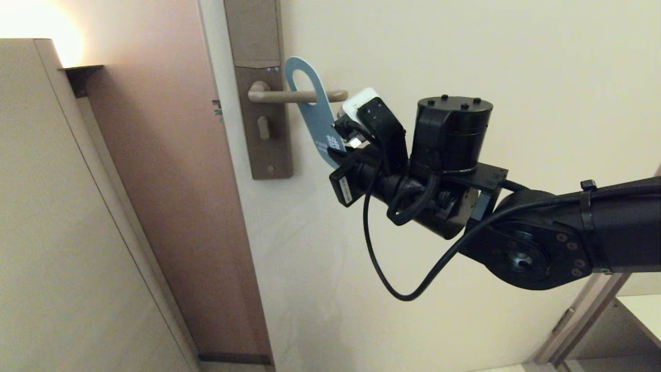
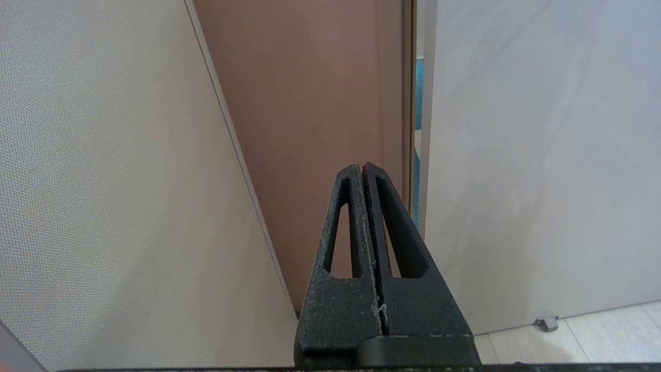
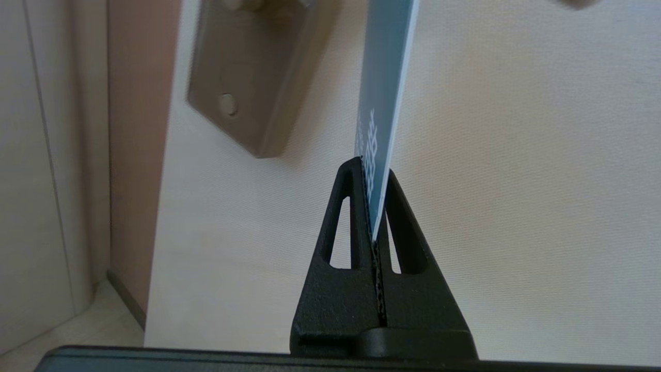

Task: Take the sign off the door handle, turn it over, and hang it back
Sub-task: Hang the sign back with the other side facing out

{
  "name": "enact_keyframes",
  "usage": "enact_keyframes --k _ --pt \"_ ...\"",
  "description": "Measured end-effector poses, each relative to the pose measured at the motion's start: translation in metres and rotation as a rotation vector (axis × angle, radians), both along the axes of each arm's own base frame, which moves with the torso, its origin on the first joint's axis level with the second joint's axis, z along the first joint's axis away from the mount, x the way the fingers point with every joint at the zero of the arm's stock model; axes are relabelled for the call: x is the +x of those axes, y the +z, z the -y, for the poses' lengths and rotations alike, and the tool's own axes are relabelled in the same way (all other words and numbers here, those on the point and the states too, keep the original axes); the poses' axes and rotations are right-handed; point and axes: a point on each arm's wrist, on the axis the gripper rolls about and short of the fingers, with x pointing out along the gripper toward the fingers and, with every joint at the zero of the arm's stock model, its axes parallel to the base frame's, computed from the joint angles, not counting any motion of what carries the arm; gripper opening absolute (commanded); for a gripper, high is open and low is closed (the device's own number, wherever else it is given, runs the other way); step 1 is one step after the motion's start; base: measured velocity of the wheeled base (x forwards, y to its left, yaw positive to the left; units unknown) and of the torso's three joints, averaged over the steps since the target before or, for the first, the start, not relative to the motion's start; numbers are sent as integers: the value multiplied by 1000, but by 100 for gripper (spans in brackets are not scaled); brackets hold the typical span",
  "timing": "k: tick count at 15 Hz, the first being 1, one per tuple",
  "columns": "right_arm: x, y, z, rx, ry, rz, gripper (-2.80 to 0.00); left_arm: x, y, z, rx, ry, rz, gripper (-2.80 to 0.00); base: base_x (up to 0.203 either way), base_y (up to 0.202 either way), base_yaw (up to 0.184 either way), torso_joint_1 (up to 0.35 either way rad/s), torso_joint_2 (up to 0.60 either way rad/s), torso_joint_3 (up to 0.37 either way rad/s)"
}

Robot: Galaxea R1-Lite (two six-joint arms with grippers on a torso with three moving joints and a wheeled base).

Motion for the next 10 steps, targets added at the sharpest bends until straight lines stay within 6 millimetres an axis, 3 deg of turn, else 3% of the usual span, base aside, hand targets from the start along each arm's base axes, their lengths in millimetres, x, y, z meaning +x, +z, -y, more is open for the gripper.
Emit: enact_keyframes --k 10 --pt "-5 -9 -1 -6 8 -34 -280 0 0 0 0 0 0 -280 0 0 0 0 0 0"
